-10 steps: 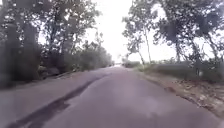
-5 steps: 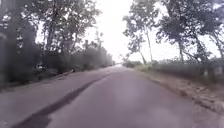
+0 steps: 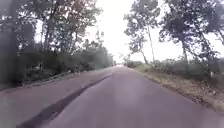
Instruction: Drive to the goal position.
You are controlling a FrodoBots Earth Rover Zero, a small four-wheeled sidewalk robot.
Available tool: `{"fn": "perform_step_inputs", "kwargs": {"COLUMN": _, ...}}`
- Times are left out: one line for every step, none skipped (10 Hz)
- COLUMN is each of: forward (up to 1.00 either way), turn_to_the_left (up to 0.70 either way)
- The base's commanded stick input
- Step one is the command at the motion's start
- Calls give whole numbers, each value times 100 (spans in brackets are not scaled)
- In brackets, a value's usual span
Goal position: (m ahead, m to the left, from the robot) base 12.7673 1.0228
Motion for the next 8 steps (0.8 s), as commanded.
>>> {"fn": "perform_step_inputs", "kwargs": {"forward": 100, "turn_to_the_left": 0}}
{"fn": "perform_step_inputs", "kwargs": {"forward": 100, "turn_to_the_left": 0}}
{"fn": "perform_step_inputs", "kwargs": {"forward": 100, "turn_to_the_left": 0}}
{"fn": "perform_step_inputs", "kwargs": {"forward": 100, "turn_to_the_left": 0}}
{"fn": "perform_step_inputs", "kwargs": {"forward": 100, "turn_to_the_left": -2}}
{"fn": "perform_step_inputs", "kwargs": {"forward": 100, "turn_to_the_left": -16}}
{"fn": "perform_step_inputs", "kwargs": {"forward": 100, "turn_to_the_left": -40}}
{"fn": "perform_step_inputs", "kwargs": {"forward": 100, "turn_to_the_left": -40}}
